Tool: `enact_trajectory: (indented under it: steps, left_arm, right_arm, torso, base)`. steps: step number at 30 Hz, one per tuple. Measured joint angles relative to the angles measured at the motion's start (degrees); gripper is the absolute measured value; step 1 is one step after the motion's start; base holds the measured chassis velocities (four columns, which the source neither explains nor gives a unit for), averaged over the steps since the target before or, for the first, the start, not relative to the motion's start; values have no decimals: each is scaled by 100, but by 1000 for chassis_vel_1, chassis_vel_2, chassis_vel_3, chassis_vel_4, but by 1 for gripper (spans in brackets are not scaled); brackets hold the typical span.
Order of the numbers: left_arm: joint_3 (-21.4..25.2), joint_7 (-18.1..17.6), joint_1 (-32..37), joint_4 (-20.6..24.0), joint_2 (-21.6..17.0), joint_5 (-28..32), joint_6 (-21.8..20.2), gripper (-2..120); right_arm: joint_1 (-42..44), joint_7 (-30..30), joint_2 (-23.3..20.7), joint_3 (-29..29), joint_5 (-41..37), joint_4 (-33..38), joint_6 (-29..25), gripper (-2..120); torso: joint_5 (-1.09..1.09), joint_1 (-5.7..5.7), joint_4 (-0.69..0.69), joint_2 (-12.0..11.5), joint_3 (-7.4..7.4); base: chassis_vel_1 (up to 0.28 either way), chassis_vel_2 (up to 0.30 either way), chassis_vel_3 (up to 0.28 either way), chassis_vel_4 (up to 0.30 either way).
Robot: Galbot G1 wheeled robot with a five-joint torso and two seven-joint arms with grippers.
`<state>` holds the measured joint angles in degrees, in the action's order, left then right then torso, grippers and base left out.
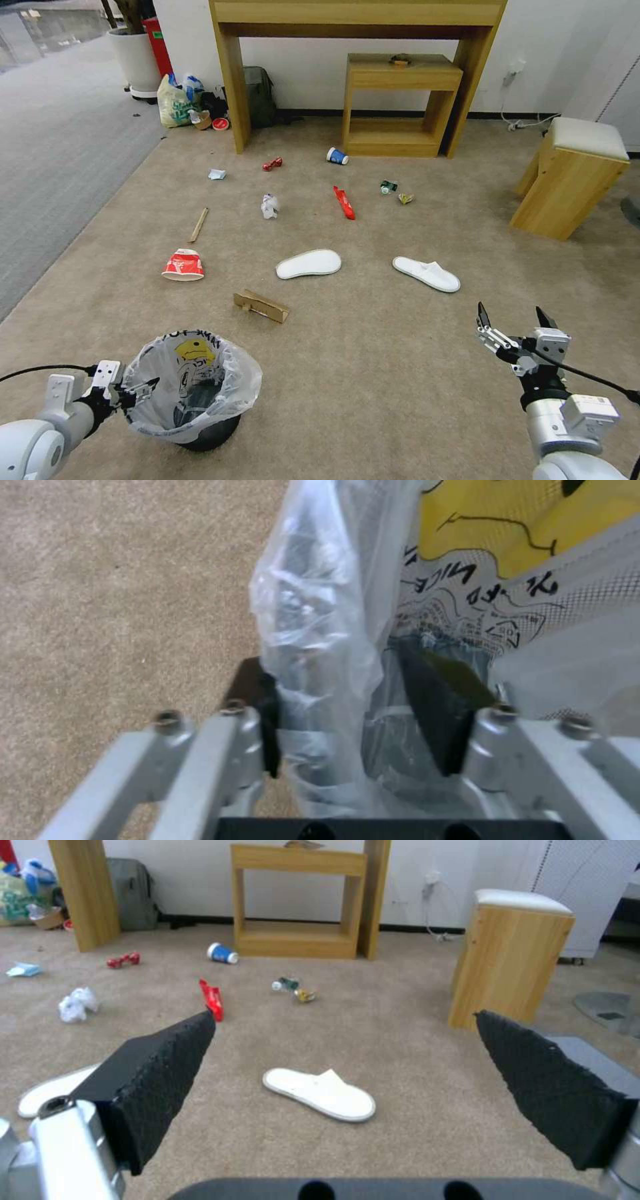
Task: Pick up the trash bin and place the garbage on the floor into it.
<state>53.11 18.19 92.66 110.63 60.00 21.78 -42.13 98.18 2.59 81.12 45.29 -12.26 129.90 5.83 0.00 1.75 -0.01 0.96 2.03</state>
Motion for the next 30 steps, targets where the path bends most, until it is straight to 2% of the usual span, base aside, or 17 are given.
enact_trajectory:
  steps: [1,9,12,19,22,30]
  left_arm:
    - [0,0,0,0,0,0,0,39]
    - [0,60,-16,-11,35,-72,0,8]
    - [-2,79,-29,-17,67,-66,4,1]
    - [5,64,-37,-9,136,-52,6,1]
    - [8,-72,-58,49,188,94,1,1]
    - [40,-867,-267,394,362,862,-4,0]
  right_arm:
    - [0,0,0,0,0,0,0,100]
    - [-13,6,4,11,-14,1,-10,100]
    - [-22,6,0,10,-19,2,-10,100]
    - [-39,13,-8,19,-52,1,-9,100]
    - [-60,31,-9,64,-95,1,13,100]
    - [-139,97,-64,140,-150,28,157,100]
  torso:
    - [0,0,0,0,0]
    - [0,0,0,0,0]
    - [0,0,-1,1,0]
    - [2,0,1,0,0]
    - [0,0,0,0,0]
    - [-1,0,0,0,1]
  base:
    - [0,0,0,0]
    - [0,0,0,0]
    - [0,0,0,0]
    - [0,0,0,0]
    - [0,0,0,0]
    - [0,0,0,0]
